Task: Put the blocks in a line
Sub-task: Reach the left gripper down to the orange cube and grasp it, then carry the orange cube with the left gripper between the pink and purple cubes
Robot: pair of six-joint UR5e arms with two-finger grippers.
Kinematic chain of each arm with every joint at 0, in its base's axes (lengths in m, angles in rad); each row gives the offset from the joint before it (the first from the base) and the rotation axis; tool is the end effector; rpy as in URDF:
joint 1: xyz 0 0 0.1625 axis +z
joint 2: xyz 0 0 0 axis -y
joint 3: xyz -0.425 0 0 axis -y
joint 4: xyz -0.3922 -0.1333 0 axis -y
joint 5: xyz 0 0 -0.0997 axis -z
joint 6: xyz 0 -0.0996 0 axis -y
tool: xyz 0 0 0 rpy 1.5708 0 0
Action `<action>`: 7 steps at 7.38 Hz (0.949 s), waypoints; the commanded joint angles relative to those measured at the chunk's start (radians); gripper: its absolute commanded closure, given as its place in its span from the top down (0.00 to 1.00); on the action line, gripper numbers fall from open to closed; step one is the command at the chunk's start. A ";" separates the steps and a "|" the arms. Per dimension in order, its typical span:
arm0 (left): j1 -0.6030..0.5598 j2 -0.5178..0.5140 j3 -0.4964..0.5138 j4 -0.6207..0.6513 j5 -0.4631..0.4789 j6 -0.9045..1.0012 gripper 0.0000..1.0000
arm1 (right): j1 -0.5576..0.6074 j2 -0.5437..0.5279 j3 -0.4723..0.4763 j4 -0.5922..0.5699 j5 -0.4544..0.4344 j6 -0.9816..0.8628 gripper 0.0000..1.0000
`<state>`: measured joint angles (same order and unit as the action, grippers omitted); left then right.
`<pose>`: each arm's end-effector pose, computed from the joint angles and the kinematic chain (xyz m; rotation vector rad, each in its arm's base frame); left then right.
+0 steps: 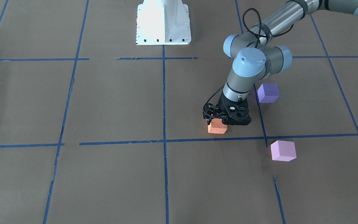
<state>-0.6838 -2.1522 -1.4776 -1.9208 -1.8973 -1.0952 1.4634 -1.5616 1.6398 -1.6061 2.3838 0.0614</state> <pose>0.4915 -0.5313 0.3227 0.1979 0.8625 -0.0576 0.0073 -0.5011 0.6210 -0.0282 -0.8135 -0.0609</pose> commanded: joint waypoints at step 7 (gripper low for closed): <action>-0.146 0.239 -0.162 0.009 -0.181 0.138 0.13 | 0.000 0.000 -0.002 0.000 0.000 0.000 1.00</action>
<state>-0.7701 -2.0014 -1.6096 -1.9147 -2.0453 -0.9953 1.4635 -1.5616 1.6389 -1.6061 2.3838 0.0613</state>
